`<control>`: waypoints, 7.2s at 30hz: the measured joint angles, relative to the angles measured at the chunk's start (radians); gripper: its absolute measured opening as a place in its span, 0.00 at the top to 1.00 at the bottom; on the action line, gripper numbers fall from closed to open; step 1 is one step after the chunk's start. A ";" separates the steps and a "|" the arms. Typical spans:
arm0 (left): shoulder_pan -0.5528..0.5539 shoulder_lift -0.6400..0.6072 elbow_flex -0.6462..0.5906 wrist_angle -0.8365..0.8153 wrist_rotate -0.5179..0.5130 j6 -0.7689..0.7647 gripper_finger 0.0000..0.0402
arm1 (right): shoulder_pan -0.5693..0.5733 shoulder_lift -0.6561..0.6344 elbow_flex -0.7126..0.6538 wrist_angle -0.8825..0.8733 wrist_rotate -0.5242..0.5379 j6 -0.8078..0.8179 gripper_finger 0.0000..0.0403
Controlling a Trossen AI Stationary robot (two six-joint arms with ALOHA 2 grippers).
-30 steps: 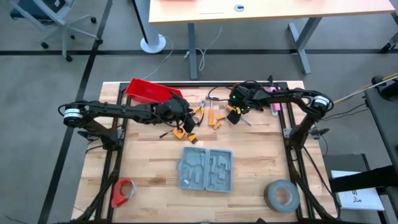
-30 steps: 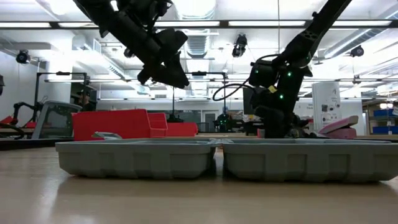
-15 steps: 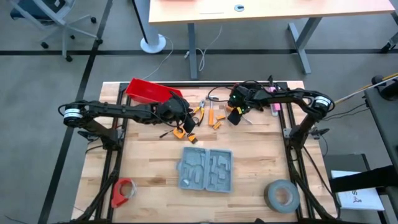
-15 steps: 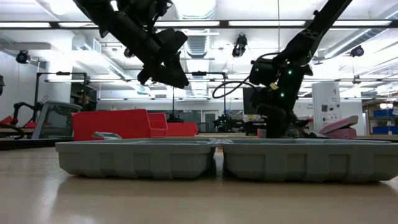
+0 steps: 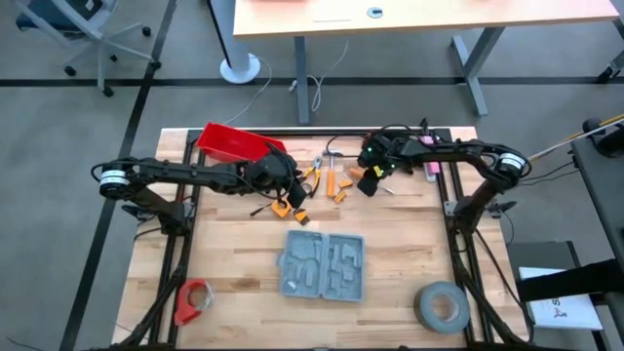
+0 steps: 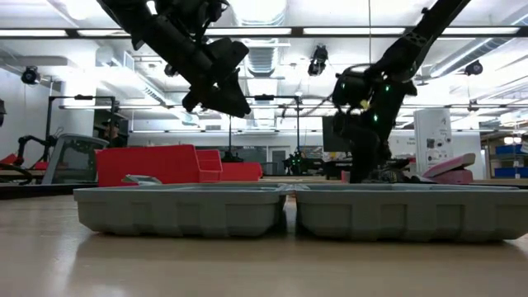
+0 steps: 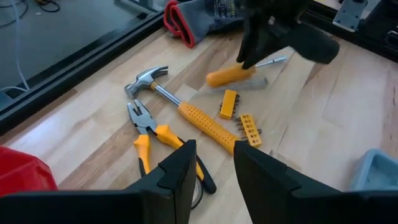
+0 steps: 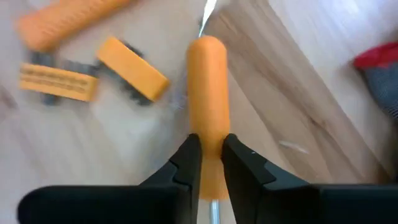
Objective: Prefit tool cases
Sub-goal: Put the yellow screwdriver into the prefit tool case
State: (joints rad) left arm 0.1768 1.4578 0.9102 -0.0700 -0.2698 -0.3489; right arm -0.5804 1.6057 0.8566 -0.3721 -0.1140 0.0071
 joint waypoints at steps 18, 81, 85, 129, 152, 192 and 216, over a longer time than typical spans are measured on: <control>-0.001 0.000 0.000 0.003 0.105 0.027 0.72 | 0.012 -0.091 -0.001 -0.156 0.012 -0.101 0.83; -0.001 0.000 0.000 0.003 0.105 0.026 0.72 | -0.051 0.087 0.001 0.068 0.009 -0.237 0.74; -0.001 0.000 0.000 0.002 0.105 0.026 0.72 | -0.052 0.135 0.007 0.075 -0.003 -0.231 0.75; -0.109 0.029 0.000 0.115 0.362 -0.073 0.72 | 0.404 -0.249 -0.001 -0.154 -0.122 -0.176 0.86; -0.367 0.120 -0.001 0.288 0.357 -0.510 0.71 | 0.807 -0.169 0.082 -0.066 0.088 -0.395 0.86; -0.396 0.211 0.028 0.299 0.393 -0.638 0.52 | 0.836 0.060 0.364 -0.138 0.223 -0.515 0.85; -0.393 0.209 0.028 0.292 0.313 -0.645 0.75 | 0.838 0.057 0.364 -0.091 0.250 -0.497 0.85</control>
State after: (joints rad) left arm -0.2159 1.6672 0.9379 0.2220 0.0428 -0.9942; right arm 0.2581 1.6627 1.2205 -0.4633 0.1364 -0.4896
